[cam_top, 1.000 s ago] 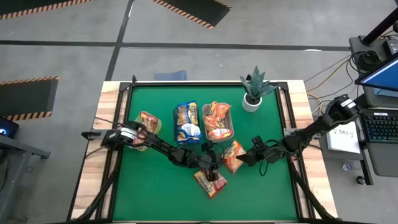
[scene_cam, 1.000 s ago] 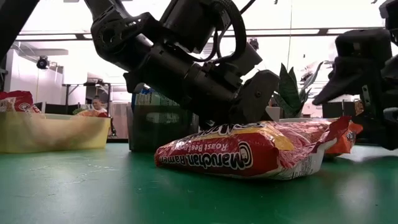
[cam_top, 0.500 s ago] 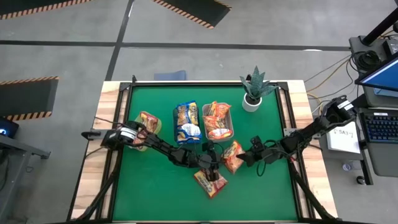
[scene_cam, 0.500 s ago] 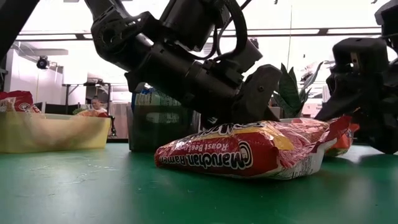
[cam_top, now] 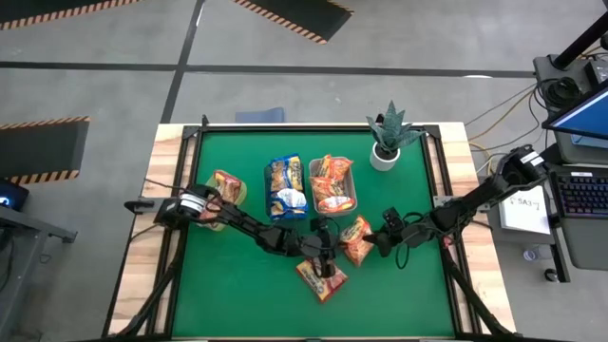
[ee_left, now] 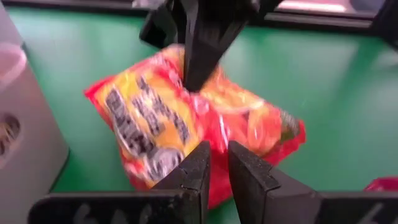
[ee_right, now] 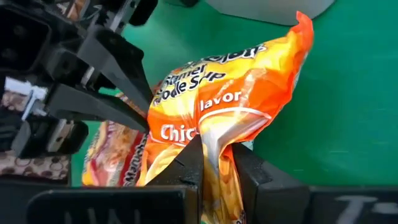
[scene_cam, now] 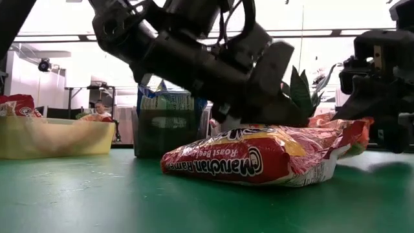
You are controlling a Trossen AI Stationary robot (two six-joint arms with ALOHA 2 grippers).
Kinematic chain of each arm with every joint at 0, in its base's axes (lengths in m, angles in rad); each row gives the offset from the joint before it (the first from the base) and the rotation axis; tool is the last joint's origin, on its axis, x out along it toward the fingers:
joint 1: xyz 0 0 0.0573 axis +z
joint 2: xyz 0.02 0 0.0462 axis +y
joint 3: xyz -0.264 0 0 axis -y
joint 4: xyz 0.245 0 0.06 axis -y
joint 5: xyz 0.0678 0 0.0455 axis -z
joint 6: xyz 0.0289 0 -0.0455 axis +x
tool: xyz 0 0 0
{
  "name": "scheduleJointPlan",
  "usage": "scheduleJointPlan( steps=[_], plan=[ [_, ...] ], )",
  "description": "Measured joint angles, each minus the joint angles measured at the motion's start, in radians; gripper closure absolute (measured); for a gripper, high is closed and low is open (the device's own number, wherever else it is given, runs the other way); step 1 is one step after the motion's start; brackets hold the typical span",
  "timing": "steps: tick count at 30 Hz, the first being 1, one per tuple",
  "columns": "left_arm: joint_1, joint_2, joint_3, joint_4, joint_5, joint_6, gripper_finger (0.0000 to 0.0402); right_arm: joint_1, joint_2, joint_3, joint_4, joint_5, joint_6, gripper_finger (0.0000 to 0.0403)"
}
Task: Sort Maruchan noodles
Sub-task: Put the orange noodle pack into the gray bin
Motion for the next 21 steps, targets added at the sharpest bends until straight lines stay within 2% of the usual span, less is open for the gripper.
scheduleJointPlan(
  steps=[4,10,12,17,21],
  plan=[
    [-0.013,-0.038,0.0,-0.007,-0.001,0.049,0.0361,0.001,-0.029,0.0,0.003,-0.021,-0.03,0.0368],
    [-0.024,-0.129,0.0,-0.129,-0.016,0.107,0.0361,0.001,-0.086,0.0,0.01,-0.023,-0.089,0.0375],
    [-0.03,-0.174,0.0,-0.192,-0.052,0.135,0.0361,0.001,-0.107,0.0,0.01,-0.032,-0.11,0.0376],
    [-0.061,-0.311,0.0,-0.352,-0.219,0.239,0.0361,0.001,-0.149,0.0,0.037,-0.042,-0.158,0.0376],
    [-0.087,-0.411,-0.001,-0.408,-0.293,0.352,0.0361,0.001,-0.163,0.001,0.157,-0.044,-0.252,0.0377]
  ],
)
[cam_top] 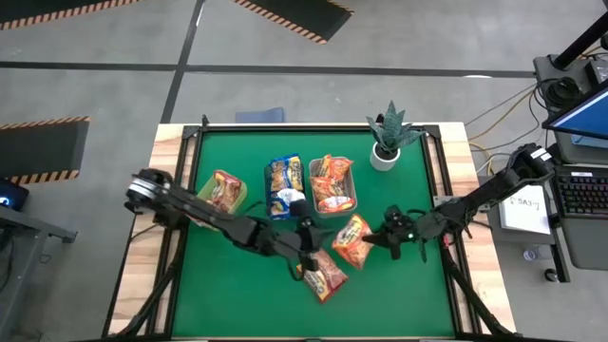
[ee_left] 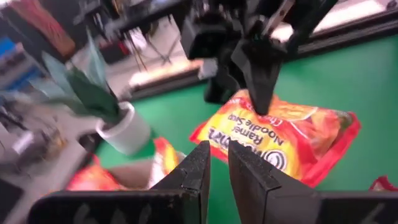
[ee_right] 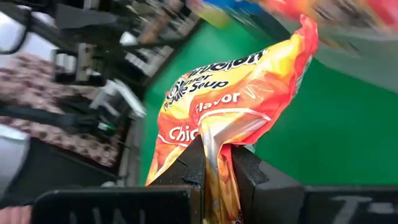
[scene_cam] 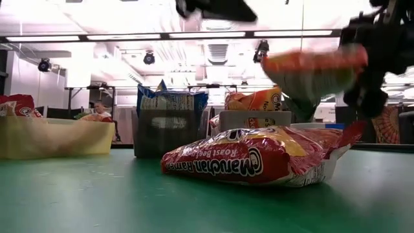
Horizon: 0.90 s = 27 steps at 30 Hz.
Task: Sort Maruchan noodles
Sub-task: Put the orange noodle pack into the gray bin
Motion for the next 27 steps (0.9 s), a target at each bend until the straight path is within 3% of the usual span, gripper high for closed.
scheduleJointPlan(
  steps=[5,12,16,23,27],
  plan=[
    [-0.011,-0.117,-0.071,0.025,-0.004,0.118,0.0361,0.0,-0.005,0.005,0.123,0.001,-0.107,0.0377],
    [-0.009,-0.284,-0.265,0.282,-0.005,0.184,0.0361,-0.021,-0.006,0.136,0.046,0.005,-0.289,0.0377],
    [-0.007,-0.354,-0.337,0.371,-0.006,0.219,0.0361,-0.071,-0.014,0.287,-0.188,0.004,-0.421,0.0377],
    [-0.007,-0.43,-0.374,0.383,-0.039,0.198,0.0361,-0.22,0.0,0.618,-0.784,0.006,-0.625,0.0377],
    [-0.013,-0.45,-0.374,0.394,-0.031,0.169,0.0361,-0.316,0.026,0.753,-0.985,0.008,-0.831,0.0377]
  ],
)
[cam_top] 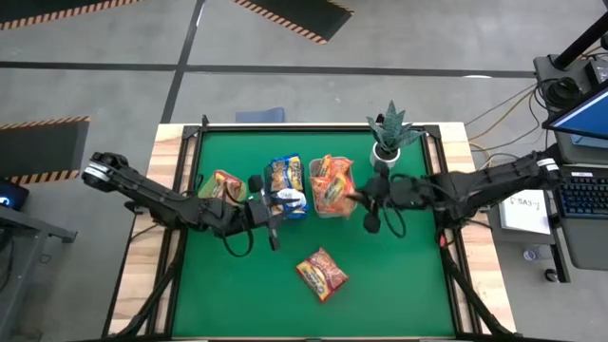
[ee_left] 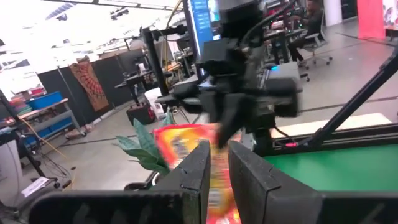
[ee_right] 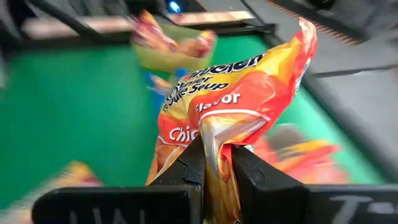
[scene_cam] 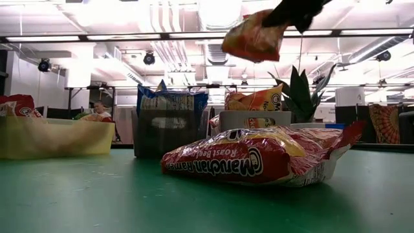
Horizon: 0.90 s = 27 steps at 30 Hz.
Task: Sort Maruchan noodles
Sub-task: Put the orange noodle pack into the gray bin
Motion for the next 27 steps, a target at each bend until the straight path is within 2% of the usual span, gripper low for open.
scheduleJointPlan(
  steps=[7,15,27],
  plan=[
    [-0.01,-0.006,0.0,-0.02,0.001,-0.004,0.0361,-0.117,0.061,0.119,-0.166,-0.003,-0.303,0.0376],
    [-0.009,-0.006,0.0,-0.045,0.001,-0.003,0.0361,-0.145,0.177,0.12,-0.173,-0.008,-0.537,0.0376],
    [-0.009,-0.006,0.0,-0.047,0.001,-0.001,0.0361,-0.145,0.328,0.14,-0.171,-0.045,-0.647,0.0376]
  ],
)
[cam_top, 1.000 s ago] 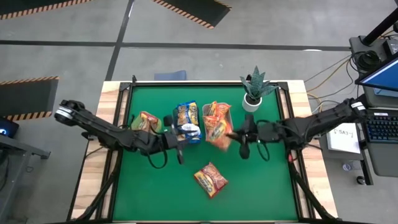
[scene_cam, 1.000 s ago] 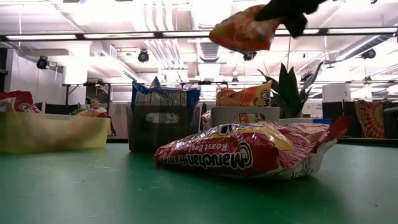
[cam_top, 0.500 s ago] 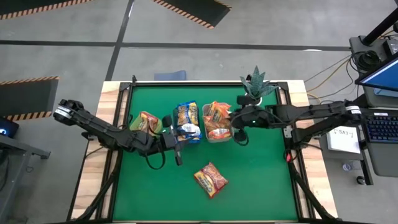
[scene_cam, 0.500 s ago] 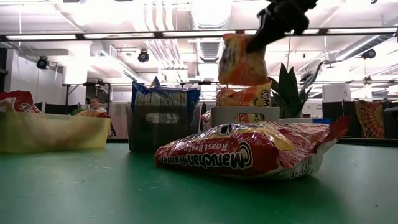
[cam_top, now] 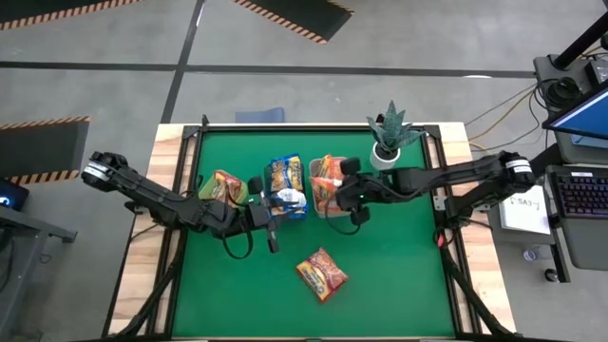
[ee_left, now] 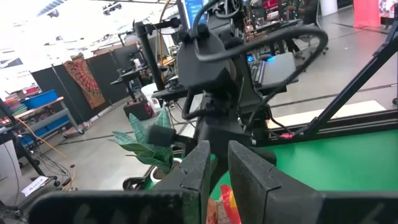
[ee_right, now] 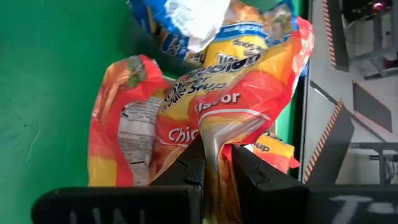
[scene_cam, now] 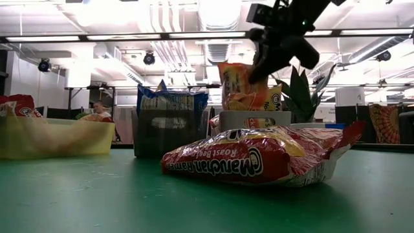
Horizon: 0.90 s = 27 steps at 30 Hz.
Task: Sort Maruchan noodles
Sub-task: Put the orange noodle pack into the gray bin
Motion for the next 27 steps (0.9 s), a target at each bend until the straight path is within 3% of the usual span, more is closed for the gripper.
scheduleJointPlan(
  steps=[18,27],
  plan=[
    [0.0,0.004,0.0,0.0,0.0,0.0,0.0361,0.001,0.197,0.003,0.006,0.005,0.005,0.0376],
    [0.0,0.004,0.0,0.0,0.0,0.0,0.0361,0.0,0.223,0.003,0.004,-0.031,0.01,0.0376]
  ],
)
